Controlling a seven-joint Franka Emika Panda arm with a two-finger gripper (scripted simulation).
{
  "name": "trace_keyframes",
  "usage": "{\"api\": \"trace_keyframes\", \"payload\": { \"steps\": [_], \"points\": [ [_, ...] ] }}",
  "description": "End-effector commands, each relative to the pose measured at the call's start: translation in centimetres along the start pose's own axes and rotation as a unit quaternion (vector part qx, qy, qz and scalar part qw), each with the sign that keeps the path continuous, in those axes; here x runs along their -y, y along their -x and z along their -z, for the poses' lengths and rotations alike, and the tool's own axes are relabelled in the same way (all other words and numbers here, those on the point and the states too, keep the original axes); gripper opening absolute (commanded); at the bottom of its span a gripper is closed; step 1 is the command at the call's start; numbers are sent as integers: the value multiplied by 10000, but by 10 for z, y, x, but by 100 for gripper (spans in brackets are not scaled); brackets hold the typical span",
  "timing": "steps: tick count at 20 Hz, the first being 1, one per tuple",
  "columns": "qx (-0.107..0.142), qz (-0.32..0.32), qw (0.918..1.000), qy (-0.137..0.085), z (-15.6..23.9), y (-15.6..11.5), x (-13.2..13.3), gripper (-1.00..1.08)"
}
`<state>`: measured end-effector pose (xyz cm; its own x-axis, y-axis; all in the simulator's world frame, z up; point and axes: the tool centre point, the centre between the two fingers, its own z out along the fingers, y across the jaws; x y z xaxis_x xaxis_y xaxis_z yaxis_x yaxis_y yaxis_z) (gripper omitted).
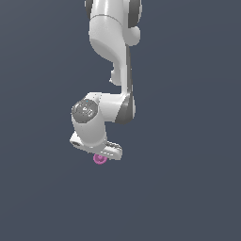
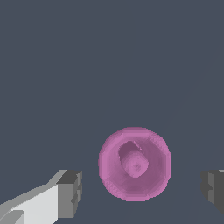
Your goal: Pick up the object and move it to a goal position.
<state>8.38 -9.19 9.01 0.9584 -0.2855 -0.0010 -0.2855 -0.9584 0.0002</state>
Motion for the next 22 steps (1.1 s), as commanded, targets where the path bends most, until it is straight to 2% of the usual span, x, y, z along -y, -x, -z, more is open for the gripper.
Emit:
{"api": "trace_keyframes", "payload": {
  "steps": [1, 11, 17, 18, 22],
  "points": [
    [-2, 2, 10000, -1, -1, 0, 0, 100],
    [-4, -8, 10000, -1, -46, 1, 0, 100],
    [-4, -8, 10000, -1, -50, -1, 0, 100],
    [-4, -8, 10000, -1, -50, -1, 0, -100],
    [-4, -8, 10000, -1, -50, -1, 0, -100]
  ]
}}
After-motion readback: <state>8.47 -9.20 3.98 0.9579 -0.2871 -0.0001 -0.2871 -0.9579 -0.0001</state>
